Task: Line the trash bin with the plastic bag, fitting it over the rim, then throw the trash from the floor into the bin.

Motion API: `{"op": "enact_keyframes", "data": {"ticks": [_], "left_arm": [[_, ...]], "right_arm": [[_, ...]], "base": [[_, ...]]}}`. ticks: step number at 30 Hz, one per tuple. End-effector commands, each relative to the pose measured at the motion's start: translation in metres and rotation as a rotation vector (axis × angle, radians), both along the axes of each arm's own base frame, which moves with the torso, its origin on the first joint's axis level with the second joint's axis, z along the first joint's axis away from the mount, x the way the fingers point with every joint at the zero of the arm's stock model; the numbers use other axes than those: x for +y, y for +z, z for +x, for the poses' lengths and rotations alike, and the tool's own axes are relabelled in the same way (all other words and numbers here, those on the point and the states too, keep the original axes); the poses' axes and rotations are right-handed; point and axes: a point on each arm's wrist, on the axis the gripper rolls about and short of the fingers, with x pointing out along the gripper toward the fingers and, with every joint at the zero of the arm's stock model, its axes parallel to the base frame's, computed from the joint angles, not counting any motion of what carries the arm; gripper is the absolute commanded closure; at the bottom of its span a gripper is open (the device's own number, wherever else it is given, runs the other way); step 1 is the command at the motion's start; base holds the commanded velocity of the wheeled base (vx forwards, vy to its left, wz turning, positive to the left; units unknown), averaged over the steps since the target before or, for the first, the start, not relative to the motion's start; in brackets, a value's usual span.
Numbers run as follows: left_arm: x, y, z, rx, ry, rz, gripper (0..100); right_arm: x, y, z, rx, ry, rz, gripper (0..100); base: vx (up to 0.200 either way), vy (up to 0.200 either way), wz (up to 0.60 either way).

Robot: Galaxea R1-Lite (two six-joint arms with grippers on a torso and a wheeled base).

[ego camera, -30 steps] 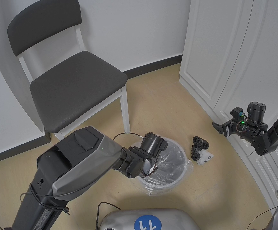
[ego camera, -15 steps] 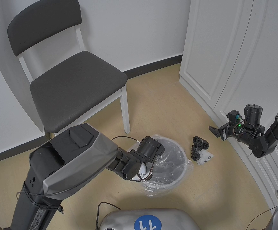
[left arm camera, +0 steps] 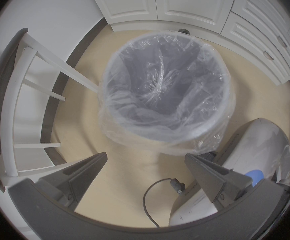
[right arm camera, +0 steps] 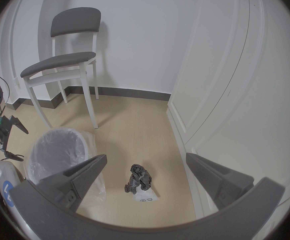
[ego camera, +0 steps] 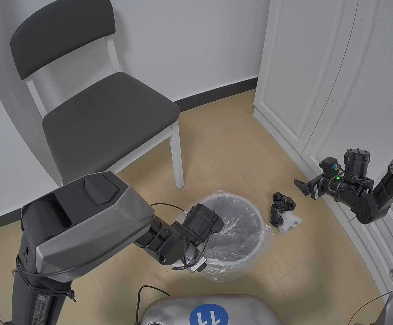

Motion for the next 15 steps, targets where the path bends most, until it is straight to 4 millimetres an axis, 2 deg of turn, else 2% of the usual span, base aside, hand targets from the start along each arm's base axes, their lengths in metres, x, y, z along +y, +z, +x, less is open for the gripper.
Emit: {"op": "enact_keyframes", "data": {"ticks": [1, 8, 12, 15], "left_arm": [[0.005, 0.004, -0.007, 0.015, -0.009, -0.007, 0], [0.008, -0.009, 0.002, 0.014, 0.017, -0.04, 0], [0.007, -0.001, 0.002, -0.005, 0.035, -0.076, 0], [0.002, 0.012, -0.002, -0.029, 0.028, -0.106, 0]], "right_arm": [[0.0, -0.002, 0.0, 0.005, 0.001, 0.001, 0], [0.0, -0.002, -0.001, 0.006, 0.0, -0.003, 0], [0.0, -0.001, -0.002, 0.005, 0.001, 0.001, 0], [0.0, 0.0, -0.001, 0.002, 0.001, 0.001, 0]], "base": [[0.0, 0.0, 0.0], [0.0, 0.0, 0.0], [0.0, 0.0, 0.0], [0.0, 0.0, 0.0]]}}
